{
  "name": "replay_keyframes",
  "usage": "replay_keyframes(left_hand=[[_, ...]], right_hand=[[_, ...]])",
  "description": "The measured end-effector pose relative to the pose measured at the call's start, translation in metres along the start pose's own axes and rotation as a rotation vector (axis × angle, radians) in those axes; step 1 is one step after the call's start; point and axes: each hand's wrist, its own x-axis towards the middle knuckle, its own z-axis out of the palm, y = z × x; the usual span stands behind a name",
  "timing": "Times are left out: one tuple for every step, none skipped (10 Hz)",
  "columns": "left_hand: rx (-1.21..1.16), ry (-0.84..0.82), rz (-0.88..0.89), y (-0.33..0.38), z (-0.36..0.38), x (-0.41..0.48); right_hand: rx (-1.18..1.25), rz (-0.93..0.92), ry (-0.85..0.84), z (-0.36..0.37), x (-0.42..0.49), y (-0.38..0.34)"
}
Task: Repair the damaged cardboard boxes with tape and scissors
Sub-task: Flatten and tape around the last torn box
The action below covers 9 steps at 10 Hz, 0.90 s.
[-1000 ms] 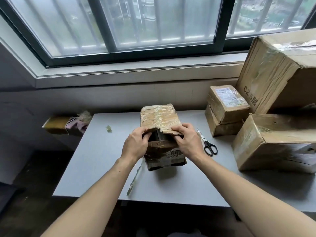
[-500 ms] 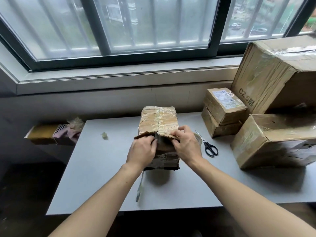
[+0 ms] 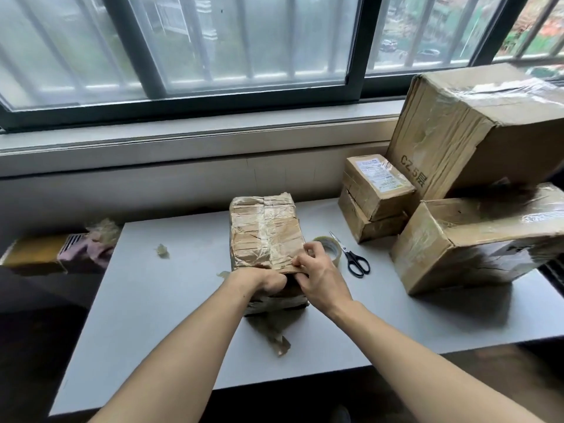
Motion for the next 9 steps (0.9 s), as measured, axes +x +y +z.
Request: replay_keyframes(left_hand=[[-1.311,-0.172,0.048,0.02,0.004,0.006],[-0.276,0.05,0.23,0.005,0.009,0.015],[0.013,0.211,0.38,-0.007,0.019,0.025],[-0.19,0.479,0.513,-0.022,0.023,0.033],[-0.288,0.612,0.441,-0.026,0.026,0.026],[-0.315,0.749,0.455,-0.03,0.029,0.02],[-0.261,0.826,0.456,-0.027,0.029,0.014],[-0.131,0.828,0.487,-0.031,0.034,0.012],[-0.007,0.876,0.592,-0.041,0.041,0.015]], right_hand=[[-0.006,-0.021,-0.007,0.002,-0.006,0.006],[0.002,-0.021,-0.024,0.0,-0.005,0.006],[0.017,-0.017,-0.025,-0.005,-0.004,0.006],[0.053,-0.013,-0.015,-0.007,-0.004,0.006],[0.04,-0.064,-0.023,-0.009,-0.005,0.004],[-0.064,-0.19,-0.046,-0.007,-0.007,0.004],[-0.087,-0.181,-0.089,-0.008,-0.002,-0.005],[-0.11,-0.112,-0.142,-0.011,0.004,-0.011],[-0.161,-0.107,-0.185,-0.01,0.007,-0.01]])
